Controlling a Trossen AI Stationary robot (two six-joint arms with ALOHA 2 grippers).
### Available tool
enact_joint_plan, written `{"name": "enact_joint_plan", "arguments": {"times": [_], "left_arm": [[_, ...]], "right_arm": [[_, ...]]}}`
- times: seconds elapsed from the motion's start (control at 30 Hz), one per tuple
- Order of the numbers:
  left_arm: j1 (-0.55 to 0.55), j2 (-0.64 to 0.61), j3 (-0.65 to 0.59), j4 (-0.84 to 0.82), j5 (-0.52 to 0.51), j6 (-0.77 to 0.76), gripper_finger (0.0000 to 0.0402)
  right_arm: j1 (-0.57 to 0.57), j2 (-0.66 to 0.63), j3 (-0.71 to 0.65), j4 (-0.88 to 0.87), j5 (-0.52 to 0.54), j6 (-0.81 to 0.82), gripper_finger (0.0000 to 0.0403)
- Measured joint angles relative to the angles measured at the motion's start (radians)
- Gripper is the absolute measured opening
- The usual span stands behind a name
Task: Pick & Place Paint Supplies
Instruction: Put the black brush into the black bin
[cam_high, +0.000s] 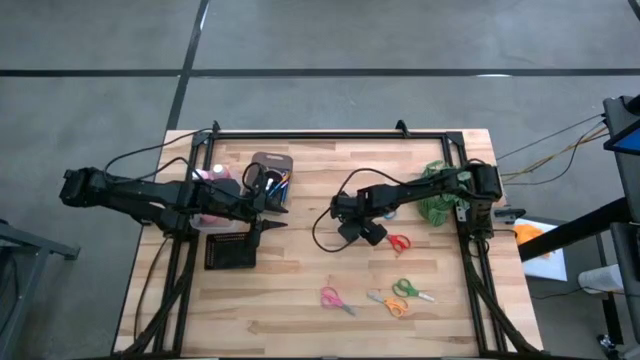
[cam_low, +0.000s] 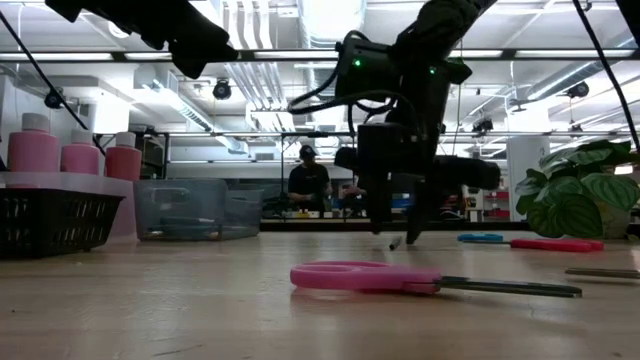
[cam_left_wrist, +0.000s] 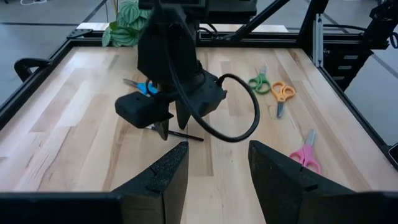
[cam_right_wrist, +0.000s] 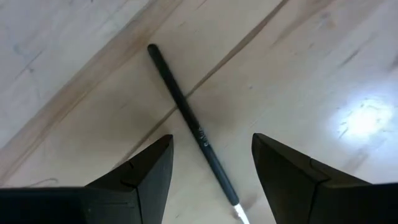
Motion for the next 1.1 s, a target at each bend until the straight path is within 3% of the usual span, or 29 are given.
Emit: {"name": "enact_joint_plan", "arguments": {"times": [0.2,0.73,1.1], "left_arm": [[0.0,0.0,0.0,-0.004,0.0,0.0,0.0165],[0.0,0.0,0.0,-0.033,0.0,0.0,0.0165],[0.0,0.0,0.0,-0.04,0.0,0.0,0.0165]], "right_arm": [[-0.007,0.006,-0.017,0.022,-0.03,0.003,0.0217],[-0.057,0.003,-0.022,-0.009,-0.272,0.158,0.0217],[-0.058,0.002,-0.027,0.024,-0.223,0.087,0.0216]]}}
